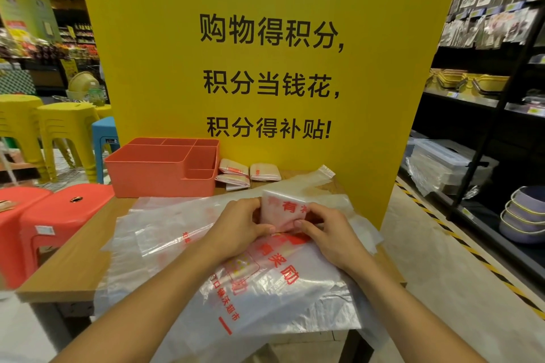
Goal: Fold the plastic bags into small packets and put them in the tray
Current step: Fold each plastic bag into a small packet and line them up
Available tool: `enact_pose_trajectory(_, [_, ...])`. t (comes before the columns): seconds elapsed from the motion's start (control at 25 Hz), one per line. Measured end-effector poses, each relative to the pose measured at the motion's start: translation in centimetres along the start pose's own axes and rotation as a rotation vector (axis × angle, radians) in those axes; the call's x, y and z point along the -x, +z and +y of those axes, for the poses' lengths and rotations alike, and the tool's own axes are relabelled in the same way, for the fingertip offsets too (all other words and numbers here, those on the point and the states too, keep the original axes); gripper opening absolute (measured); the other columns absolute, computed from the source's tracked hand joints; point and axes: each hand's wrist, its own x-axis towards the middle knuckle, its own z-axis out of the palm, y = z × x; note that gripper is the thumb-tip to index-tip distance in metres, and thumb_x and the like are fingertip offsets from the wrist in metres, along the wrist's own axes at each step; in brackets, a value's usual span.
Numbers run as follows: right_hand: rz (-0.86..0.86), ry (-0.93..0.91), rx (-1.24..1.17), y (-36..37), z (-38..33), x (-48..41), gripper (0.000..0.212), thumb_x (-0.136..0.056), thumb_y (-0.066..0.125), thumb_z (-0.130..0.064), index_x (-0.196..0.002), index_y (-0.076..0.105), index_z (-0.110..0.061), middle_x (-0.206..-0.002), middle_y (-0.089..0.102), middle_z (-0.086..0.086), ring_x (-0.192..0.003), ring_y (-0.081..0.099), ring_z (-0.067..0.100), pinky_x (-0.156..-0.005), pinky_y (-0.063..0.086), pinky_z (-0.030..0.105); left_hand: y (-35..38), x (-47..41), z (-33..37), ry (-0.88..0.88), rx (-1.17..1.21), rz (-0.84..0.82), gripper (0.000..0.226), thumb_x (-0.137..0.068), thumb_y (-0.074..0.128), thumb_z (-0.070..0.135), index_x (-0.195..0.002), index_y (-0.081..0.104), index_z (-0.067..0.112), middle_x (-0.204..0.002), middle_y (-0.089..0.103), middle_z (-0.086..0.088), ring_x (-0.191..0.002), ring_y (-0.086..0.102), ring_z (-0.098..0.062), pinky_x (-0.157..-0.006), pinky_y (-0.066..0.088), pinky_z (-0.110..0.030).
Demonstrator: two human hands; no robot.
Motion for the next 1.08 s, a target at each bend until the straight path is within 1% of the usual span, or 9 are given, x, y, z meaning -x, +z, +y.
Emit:
enact_pose_trajectory(0.16, [0.014,0.018,0.049,0.2,-0.2,0.2,0.006,-0.096,0.068,-0.034,-0.101,0.069,-0.031,-0.096,0.076,-0.013,-0.091,0.072,0.008,-0.083,0.059,0.047,0.8,0.9,-0.5,-0.024,0.024,0.069,0.033,-0.086,0.082,0.03,-0.117,0.071,0.031,-0.107,0.075,0.016,-0.095,0.069,-0.002,-0.088,0.06,-0.039])
enact_pose_trajectory(0.28, [0.04,0.069,0.018,0.0,-0.8,0.1,0.004,-0.098,0.069,-0.023,-0.095,0.069,-0.027,-0.089,0.076,-0.009,-0.083,0.073,0.01,-0.079,0.061,0.044,0.9,1.1,-0.5,-0.052,0.013,0.096,0.015,-0.089,0.078,0.036,-0.095,0.066,0.029,-0.093,0.074,0.013,-0.085,0.069,-0.006,-0.077,0.06,-0.042])
enact_pose_trajectory(0.4, [-0.026,0.174,0.049,-0.5,-1.4,-1.0,0.005,-0.096,0.072,-0.025,-0.095,0.067,-0.023,-0.084,0.078,-0.002,-0.08,0.075,0.015,-0.079,0.061,0.045,0.5,0.7,0.2,-0.11,-0.029,0.094,0.026,-0.09,0.078,0.037,-0.08,0.057,0.024,-0.075,0.07,0.003,-0.073,0.066,-0.017,-0.069,0.055,-0.042])
enact_pose_trajectory(0.64, [-0.073,0.313,0.28,0.5,-2.2,-3.1,0.007,-0.09,0.073,-0.028,-0.094,0.068,-0.03,-0.09,0.076,-0.004,-0.085,0.071,0.017,-0.084,0.059,0.044,-0.1,-1.4,1.0,-0.229,-0.125,0.012,0.032,-0.085,0.083,0.034,-0.082,0.056,0.018,-0.083,0.072,-0.008,-0.072,0.067,-0.027,-0.065,0.058,-0.04])
enact_pose_trajectory(0.72, [-0.058,0.372,0.217,0.6,-2.5,-3.2,0.034,-0.083,0.077,-0.02,-0.115,0.067,-0.025,-0.098,0.077,-0.001,-0.09,0.072,0.019,-0.085,0.06,0.046,-0.1,-1.8,0.9,-0.255,-0.082,-0.004,0.035,-0.08,0.087,0.028,-0.093,0.055,0.023,-0.094,0.071,-0.007,-0.083,0.069,-0.029,-0.069,0.058,-0.039])
enact_pose_trajectory(0.84, [-0.005,0.372,0.215,0.9,-3.0,-3.0,0.066,-0.084,0.076,-0.012,-0.144,0.049,-0.015,-0.131,0.067,0.008,-0.118,0.065,0.027,-0.099,0.055,0.047,0.1,-2.2,1.0,-0.284,0.004,0.03,0.069,-0.074,0.089,0.022,-0.128,0.046,0.026,-0.103,0.065,-0.004,-0.096,0.068,-0.03,-0.074,0.055,-0.037])
enact_pose_trajectory(0.88, [0.0,0.295,0.339,1.1,-3.2,-2.7,0.066,-0.09,0.071,-0.015,-0.151,0.044,-0.015,-0.145,0.058,0.008,-0.132,0.055,0.028,-0.11,0.047,0.045,0.3,-2.4,0.9,-0.256,-0.047,0.039,0.076,-0.074,0.088,0.023,-0.137,0.047,0.028,-0.105,0.065,-0.003,-0.099,0.067,-0.031,-0.078,0.054,-0.037])
enact_pose_trajectory(0.96, [-0.083,0.113,0.527,1.6,-4.1,-2.1,0.056,-0.105,0.054,-0.026,-0.157,0.038,-0.015,-0.164,0.037,0.007,-0.151,0.033,0.025,-0.122,0.029,0.038,0.6,-2.6,0.5,-0.213,-0.176,0.022,0.064,-0.077,0.086,0.029,-0.136,0.061,0.026,-0.118,0.066,-0.004,-0.108,0.066,-0.029,-0.09,0.054,-0.038])
enact_pose_trajectory(1.08, [-0.3,0.051,0.642,2.1,-4.2,-2.0,0.05,-0.113,0.031,-0.032,-0.157,0.034,-0.008,-0.168,0.028,0.012,-0.154,0.025,0.027,-0.123,0.024,0.037,0.8,-2.6,0.0,-0.133,-0.33,-0.04,0.046,-0.088,0.078,0.04,-0.13,0.071,0.021,-0.145,0.057,-0.01,-0.127,0.057,-0.028,-0.105,0.047,-0.037])
